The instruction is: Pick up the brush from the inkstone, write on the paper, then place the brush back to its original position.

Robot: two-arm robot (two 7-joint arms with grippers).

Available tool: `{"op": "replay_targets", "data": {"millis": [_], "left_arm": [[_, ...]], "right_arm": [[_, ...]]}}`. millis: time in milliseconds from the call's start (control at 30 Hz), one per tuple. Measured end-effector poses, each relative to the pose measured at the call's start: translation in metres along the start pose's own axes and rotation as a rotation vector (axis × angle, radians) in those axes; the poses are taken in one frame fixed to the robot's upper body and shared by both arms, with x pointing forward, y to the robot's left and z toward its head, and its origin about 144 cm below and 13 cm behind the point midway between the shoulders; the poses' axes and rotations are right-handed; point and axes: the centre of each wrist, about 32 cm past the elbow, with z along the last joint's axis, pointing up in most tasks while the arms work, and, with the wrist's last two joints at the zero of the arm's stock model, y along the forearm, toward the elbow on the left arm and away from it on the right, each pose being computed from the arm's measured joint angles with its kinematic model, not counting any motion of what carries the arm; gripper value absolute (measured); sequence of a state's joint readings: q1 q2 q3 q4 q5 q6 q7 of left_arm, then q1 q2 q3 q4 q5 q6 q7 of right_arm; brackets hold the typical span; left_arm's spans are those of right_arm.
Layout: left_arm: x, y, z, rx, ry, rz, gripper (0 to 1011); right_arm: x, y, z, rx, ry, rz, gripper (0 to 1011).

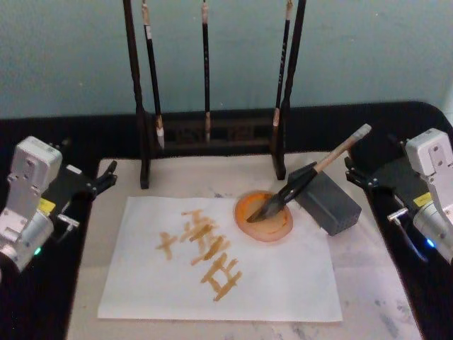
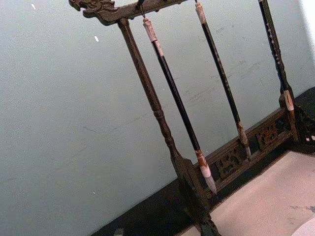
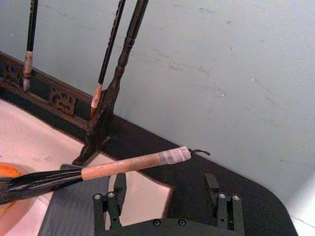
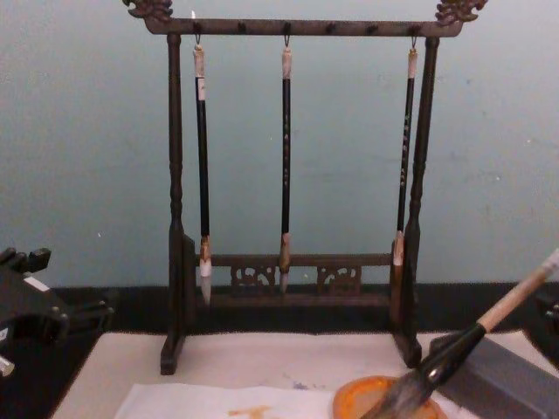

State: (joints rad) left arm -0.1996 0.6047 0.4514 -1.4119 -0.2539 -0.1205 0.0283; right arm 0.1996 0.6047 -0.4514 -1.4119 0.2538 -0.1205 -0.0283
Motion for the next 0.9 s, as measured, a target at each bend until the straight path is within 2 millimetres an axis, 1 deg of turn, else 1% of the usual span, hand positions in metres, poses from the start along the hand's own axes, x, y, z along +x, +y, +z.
{"op": "replay_targets", "data": {"millis": [900], "left_arm": [[0.0000, 0.0000, 0.0000, 0.000, 0.000, 0.000, 1010]], "right_arm": [[0.0000, 0.0000, 0.0000, 0.000, 0.000, 0.000, 1000]]}}
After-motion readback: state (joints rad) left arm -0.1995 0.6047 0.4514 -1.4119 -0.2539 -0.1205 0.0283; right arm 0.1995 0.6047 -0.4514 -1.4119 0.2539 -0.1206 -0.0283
